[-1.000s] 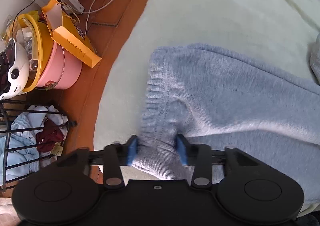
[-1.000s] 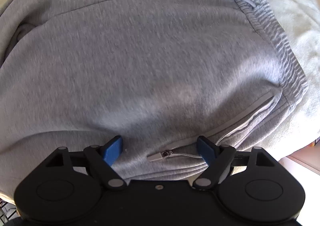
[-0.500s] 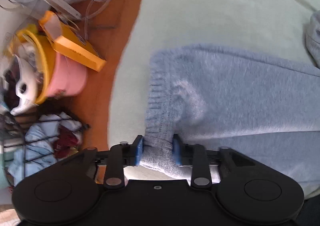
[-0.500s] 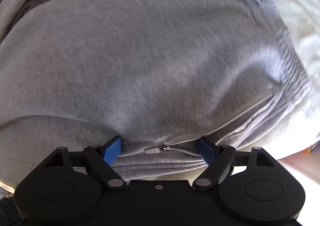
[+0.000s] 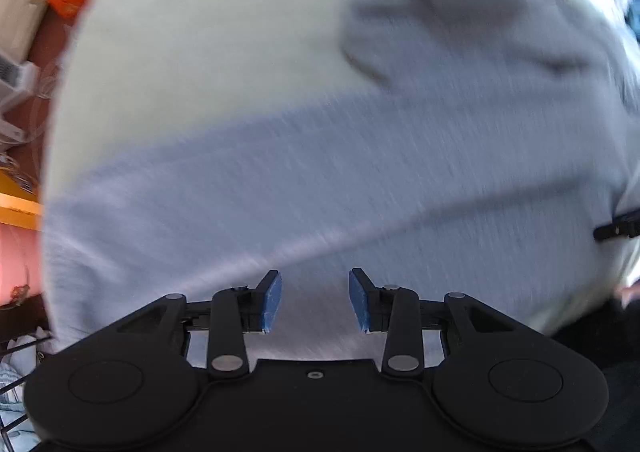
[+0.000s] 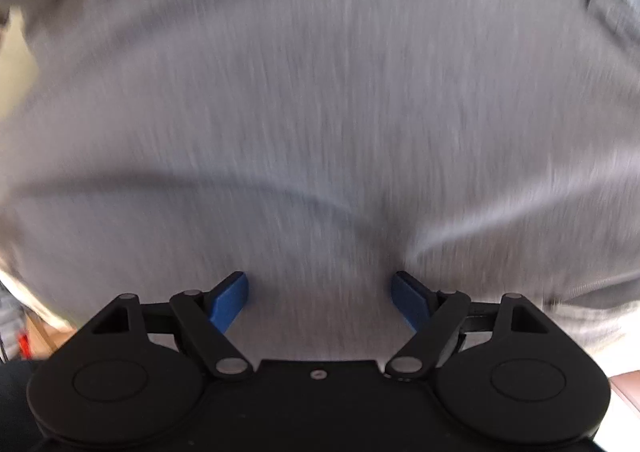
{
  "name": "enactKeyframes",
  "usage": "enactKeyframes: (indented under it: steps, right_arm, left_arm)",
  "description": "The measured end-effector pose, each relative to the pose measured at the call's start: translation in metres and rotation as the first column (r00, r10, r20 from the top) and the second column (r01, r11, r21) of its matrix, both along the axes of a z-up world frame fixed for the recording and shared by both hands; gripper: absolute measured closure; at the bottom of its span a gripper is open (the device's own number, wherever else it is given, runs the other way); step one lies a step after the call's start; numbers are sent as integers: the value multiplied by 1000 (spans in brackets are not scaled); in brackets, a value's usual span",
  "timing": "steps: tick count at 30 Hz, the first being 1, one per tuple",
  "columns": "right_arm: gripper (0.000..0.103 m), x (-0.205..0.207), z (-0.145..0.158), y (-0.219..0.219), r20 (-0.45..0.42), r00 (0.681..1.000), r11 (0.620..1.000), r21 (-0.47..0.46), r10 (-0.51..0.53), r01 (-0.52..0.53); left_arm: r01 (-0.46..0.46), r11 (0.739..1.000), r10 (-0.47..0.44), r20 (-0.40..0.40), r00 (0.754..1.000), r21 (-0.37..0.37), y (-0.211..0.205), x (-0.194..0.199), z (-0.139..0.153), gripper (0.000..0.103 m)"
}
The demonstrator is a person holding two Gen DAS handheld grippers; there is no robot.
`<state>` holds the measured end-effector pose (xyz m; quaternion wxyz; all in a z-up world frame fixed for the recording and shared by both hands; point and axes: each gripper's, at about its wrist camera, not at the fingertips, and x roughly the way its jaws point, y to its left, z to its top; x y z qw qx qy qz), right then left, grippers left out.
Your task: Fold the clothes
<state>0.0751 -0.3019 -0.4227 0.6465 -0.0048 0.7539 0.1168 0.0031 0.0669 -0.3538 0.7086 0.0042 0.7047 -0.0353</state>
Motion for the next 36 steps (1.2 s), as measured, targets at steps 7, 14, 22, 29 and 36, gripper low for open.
enactKeyframes:
  steps: [7,14,22,29,36]
  right_arm:
    - [21,-20,-4,-15,-32,999,1000,6,-30,30]
    - [23,-13,14,-9,-19,999,999,27,-45,46]
    - [23,-3,12,35,12,1000,990,138,-25,23]
    - [14,-33,8,41,-76,997,997,80,12,-5]
    - [20,-16,21,45,-95,995,996,83,-34,42]
  left_arm:
    - [-50,999,50,-79,996,6,14,-26,-23,62]
    - [-90,991,98,74,992,-103,17,-9,13,66]
    - [-46,987,51,27,998,-154,-28,18,-23,65]
    - [-25,993,26,11,1000,-119,-36,-2,-29,65]
    - [-32,983,39,38,999,-182,-41,11,-6,69]
